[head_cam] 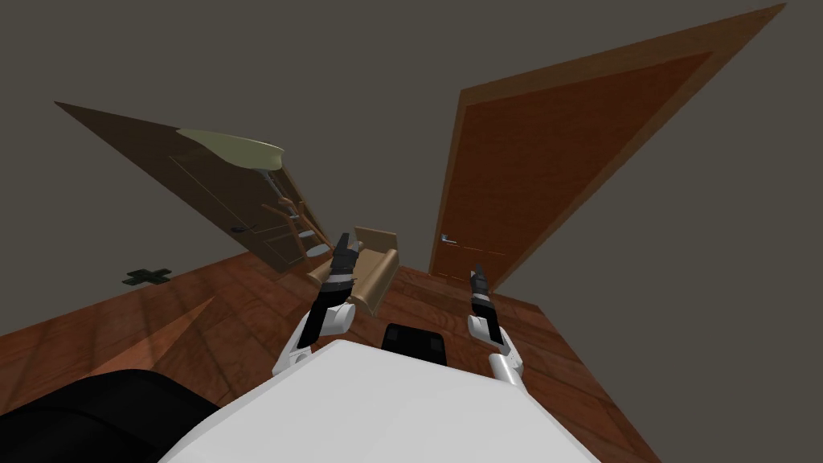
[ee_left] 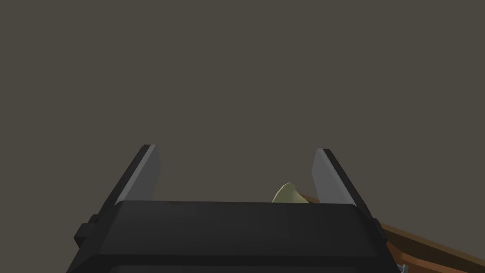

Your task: Pull the door open

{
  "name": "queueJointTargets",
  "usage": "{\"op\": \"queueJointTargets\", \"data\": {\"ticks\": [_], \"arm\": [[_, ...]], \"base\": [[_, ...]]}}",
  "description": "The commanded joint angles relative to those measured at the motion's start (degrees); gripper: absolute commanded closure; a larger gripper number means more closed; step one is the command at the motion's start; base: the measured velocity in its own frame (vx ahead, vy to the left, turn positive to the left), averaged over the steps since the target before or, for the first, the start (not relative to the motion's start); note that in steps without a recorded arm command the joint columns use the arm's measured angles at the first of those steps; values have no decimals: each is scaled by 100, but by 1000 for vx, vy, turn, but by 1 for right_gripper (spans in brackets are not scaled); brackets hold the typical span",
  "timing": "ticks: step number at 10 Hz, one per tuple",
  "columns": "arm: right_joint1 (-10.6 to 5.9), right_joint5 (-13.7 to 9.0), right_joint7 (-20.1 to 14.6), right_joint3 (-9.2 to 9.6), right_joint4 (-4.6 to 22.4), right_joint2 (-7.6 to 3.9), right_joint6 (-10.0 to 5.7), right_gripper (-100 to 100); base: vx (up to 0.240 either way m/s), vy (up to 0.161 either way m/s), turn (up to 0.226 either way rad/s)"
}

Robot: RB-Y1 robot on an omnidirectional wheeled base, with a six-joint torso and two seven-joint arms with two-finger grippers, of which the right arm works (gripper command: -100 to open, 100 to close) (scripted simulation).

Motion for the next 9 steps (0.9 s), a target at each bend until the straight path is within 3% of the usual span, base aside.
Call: {"op": "queueJointTargets", "data": {"ticks": [1,3,9], "arm": [[-117,-19,9,-52,286,9,-90,-100],[-196,-31,13,-85,496,12,-140,-100],[-651,-101,40,-277,1560,56,-429,-100]], "base": [[107,-27,62],[78,-21,32],[84,-22,52]]}}
